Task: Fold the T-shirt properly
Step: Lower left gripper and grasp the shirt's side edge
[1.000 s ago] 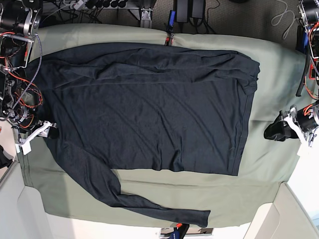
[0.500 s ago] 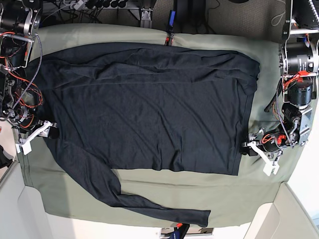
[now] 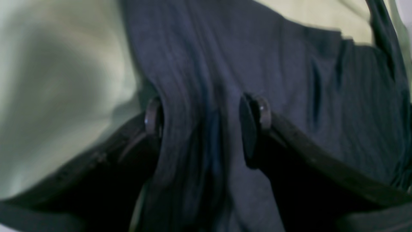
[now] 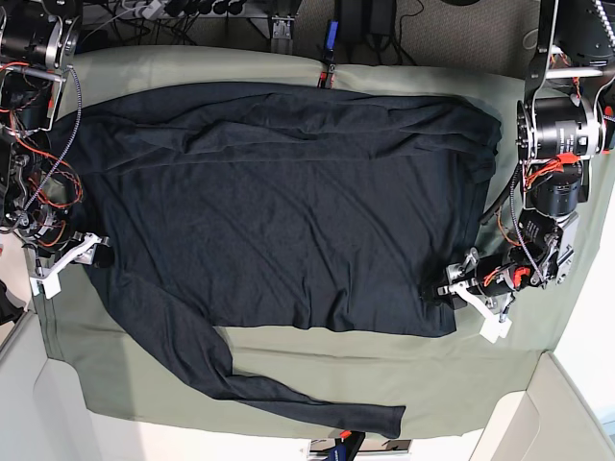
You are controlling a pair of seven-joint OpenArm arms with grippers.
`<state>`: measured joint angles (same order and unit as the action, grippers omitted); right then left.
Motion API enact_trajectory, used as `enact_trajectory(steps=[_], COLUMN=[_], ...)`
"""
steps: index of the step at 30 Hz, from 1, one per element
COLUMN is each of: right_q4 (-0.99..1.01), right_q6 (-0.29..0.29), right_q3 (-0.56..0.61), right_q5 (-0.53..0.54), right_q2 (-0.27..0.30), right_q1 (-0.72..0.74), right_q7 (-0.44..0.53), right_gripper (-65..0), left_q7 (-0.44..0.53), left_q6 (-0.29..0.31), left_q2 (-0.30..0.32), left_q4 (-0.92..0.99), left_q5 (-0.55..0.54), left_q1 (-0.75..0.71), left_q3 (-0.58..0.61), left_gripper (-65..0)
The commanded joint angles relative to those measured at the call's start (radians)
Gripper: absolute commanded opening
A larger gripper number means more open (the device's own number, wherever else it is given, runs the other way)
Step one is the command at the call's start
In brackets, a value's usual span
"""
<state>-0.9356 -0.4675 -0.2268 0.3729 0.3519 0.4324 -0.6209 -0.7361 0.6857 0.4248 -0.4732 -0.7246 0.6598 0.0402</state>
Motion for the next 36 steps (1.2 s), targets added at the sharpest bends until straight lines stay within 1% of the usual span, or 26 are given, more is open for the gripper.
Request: enact_trajectory(steps=[1, 6, 7, 8, 9, 10, 11, 12, 13, 17, 20, 23, 25, 28, 31, 33, 34, 35, 36], right_q4=[-0.011, -0.011, -0.011, -0.011, -0.011, -0.011, -0.011, -0.011, -0.011, -0.015, -0.053, -0.126, -0.185, -0.262, -0.285, -0.286, -0.286, -0.286, -0.286], right_q6=[0.0, 0.0, 0.0, 0.0, 0.0, 0.0, 0.0, 0.0, 0.0, -0.004, -0.013, -0.012, -0.012, -0.012, -0.012, -0.012, -0.012, -0.012, -0.012], right_q3=[-0.002, -0.002, -0.002, -0.002, -0.002, -0.002, -0.002, -0.002, -0.002, -0.002, -0.008, -0.011, -0.011, -0.011, -0.011, -0.011, -0.011, -0.011, -0.011], right_q5=[0.002, 0.005, 0.005, 0.005, 0.004, 0.004, 0.004, 0.004, 0.005, 0.005, 0.008, 0.023, 0.056, 0.076, 0.084, 0.085, 0.087, 0.089, 0.088], right_q2=[0.013, 0.013, 0.013, 0.013, 0.013, 0.013, 0.014, 0.013, 0.014, 0.016, 0.019, 0.019, 0.019, 0.019, 0.023, 0.03, 0.034, 0.036, 0.036], right_q1=[0.021, 0.021, 0.021, 0.022, 0.021, 0.022, 0.022, 0.024, 0.027, 0.054, 0.059, 0.048, 0.032, -0.006, -0.043, -0.064, -0.073, -0.08, -0.082], right_q7=[-0.003, -0.003, -0.003, 0.002, 0.011, 0.02, 0.024, 0.026, 0.026, 0.026, 0.015, -0.048, -0.089, -0.126, -0.131, -0.12, -0.115, -0.113, -0.115], right_gripper=[-31.4, -31.4, -31.5, -32.0, -34.6, -39.9, -47.7, -57.4, -65.0, -65.0, -65.0, -65.0, -65.0, -65.0, -65.0, -65.0, -65.0, -65.0, -65.0], left_q7=[-0.017, -0.016, -0.016, -0.016, -0.017, -0.017, -0.017, -0.017, -0.019, -0.046, -0.099, -0.156, -0.185, -0.212, -0.193, -0.14, -0.107, -0.078, -0.05], left_q6=[0.012, 0.012, 0.012, 0.012, 0.012, 0.012, 0.012, 0.012, 0.012, 0.012, 0.012, 0.012, 0.012, 0.012, 0.012, 0.012, 0.012, 0.012, 0.012], left_q2=[0.004, 0.012, 0.017, 0.023, 0.028, 0.036, 0.044, 0.055, 0.066, 0.112, 0.14, 0.166, 0.183, 0.19, 0.187, 0.188, 0.187, 0.187, 0.188], left_q4=[-0.011, -0.012, -0.012, -0.013, -0.013, -0.014, -0.017, -0.023, -0.036, -0.112, -0.192, -0.261, -0.303, -0.359, -0.377, -0.375, -0.368, -0.353, -0.334], left_q5=[0.0, 0.0, 0.0, 0.0, 0.0, 0.0, 0.0, 0.0, 0.0, 0.003, 0.001, -0.052, -0.094, -0.113, -0.109, -0.07, -0.034, -0.007, 0.008], left_q1=[0.022, 0.027, 0.029, 0.031, 0.034, 0.036, 0.038, 0.038, 0.038, 0.038, 0.035, 0.024, 0.005, -0.043, -0.087, -0.111, -0.119, -0.123, -0.123], left_q3=[0.001, 0.001, 0.001, 0.001, 0.001, 0.001, 0.0, 0.0, 0.0, 0.001, 0.001, 0.001, 0.001, 0.001, 0.001, 0.001, 0.001, 0.001, 0.001], left_gripper=[-30.6, -31.0, -33.2, -37.9, -43.7, -48.9, -52.8, -55.1, -55.9, -56.0, -56.0, -56.0, -56.2, -57.9, -57.8, -57.4, -55.1, -50.5, -43.7])
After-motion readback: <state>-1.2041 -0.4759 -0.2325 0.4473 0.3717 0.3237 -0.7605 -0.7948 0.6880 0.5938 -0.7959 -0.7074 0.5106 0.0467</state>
